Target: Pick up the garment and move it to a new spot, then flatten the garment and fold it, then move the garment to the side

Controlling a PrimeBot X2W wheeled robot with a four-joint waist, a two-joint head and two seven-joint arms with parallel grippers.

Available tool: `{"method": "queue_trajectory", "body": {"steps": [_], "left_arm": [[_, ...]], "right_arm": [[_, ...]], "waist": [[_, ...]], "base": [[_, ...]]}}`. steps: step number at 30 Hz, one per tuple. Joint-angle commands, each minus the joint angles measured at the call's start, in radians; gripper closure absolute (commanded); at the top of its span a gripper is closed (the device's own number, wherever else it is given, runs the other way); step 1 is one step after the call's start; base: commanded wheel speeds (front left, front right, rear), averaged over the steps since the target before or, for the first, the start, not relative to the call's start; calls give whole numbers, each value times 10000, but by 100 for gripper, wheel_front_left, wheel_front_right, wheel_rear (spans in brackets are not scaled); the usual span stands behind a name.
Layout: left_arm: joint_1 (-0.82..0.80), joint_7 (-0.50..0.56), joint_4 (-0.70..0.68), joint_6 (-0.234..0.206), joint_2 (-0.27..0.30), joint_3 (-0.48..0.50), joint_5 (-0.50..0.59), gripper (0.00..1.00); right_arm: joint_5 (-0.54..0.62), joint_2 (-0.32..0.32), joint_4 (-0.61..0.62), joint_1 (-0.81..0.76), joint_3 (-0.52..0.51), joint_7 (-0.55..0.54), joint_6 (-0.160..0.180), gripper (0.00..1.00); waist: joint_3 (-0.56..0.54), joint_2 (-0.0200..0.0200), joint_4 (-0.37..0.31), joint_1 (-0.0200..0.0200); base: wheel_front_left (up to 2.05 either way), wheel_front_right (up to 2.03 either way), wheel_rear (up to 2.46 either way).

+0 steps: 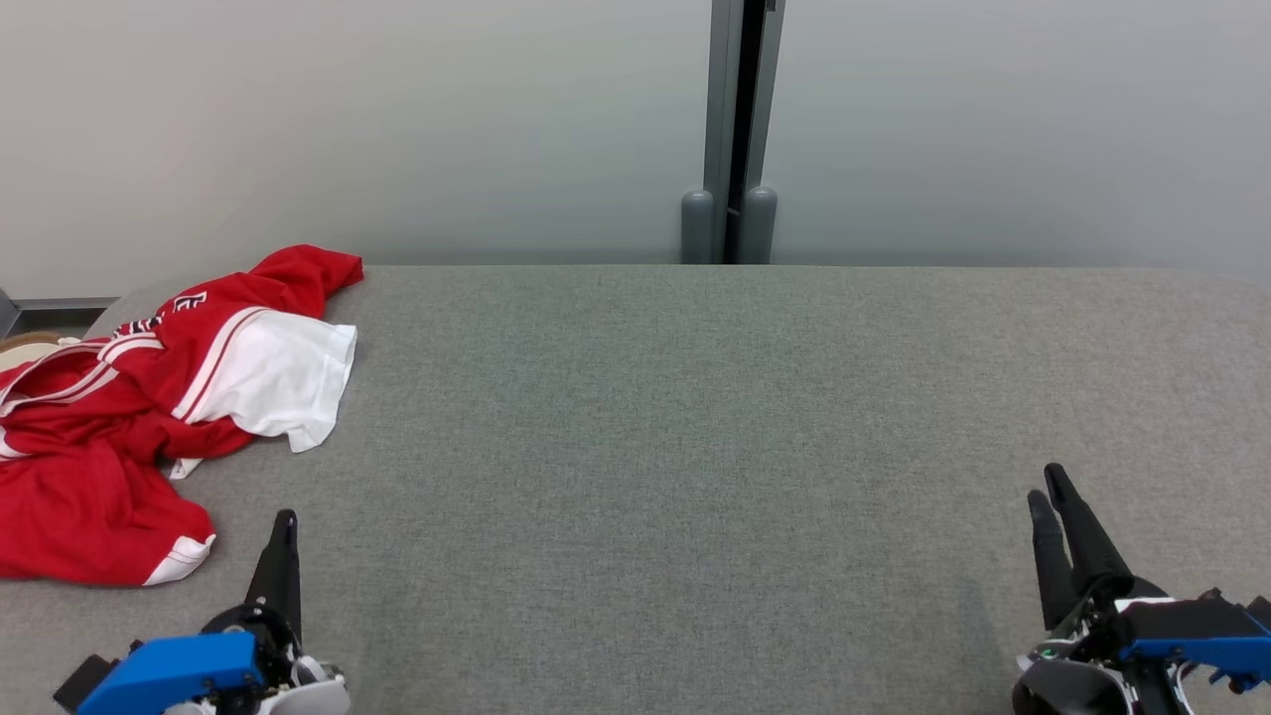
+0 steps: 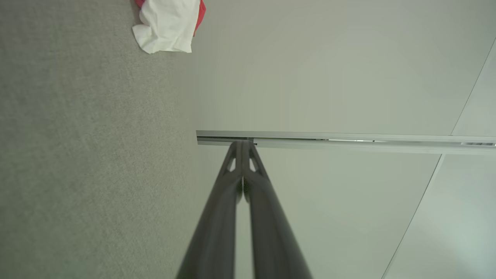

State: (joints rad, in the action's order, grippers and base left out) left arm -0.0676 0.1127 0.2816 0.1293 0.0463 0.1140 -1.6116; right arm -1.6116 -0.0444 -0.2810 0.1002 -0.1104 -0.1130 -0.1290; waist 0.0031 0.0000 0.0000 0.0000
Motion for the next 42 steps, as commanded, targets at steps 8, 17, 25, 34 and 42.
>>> {"method": "queue_trajectory", "body": {"steps": [8,17,25,34,42], "left_arm": [[135,-335,-73,2,-6,-372,159,0],[171,-762,-261,4,4,-697,651,0],[32,-1109,-473,-28,13,-867,1973,0],[-2,-1464,-847,-258,22,-1323,3795,0],[40,-1788,-900,-420,29,-1711,5766,0]], "right_arm": [[104,4,-17,-145,207,336,-2,0],[810,-7,3,-204,221,763,-5,0],[2217,-16,262,-183,79,1109,-7,0],[4318,-26,714,-254,123,1463,-10,0],[6673,-35,1029,-402,451,1788,-13,0]], "waist": [[7,0,-1,0],[22,0,-6,0],[38,0,1,0],[61,0,4,0],[115,0,12,0]], "base": [[0,0,0],[0,0,0],[0,0,0],[0,0,0],[0,0,0]]}}
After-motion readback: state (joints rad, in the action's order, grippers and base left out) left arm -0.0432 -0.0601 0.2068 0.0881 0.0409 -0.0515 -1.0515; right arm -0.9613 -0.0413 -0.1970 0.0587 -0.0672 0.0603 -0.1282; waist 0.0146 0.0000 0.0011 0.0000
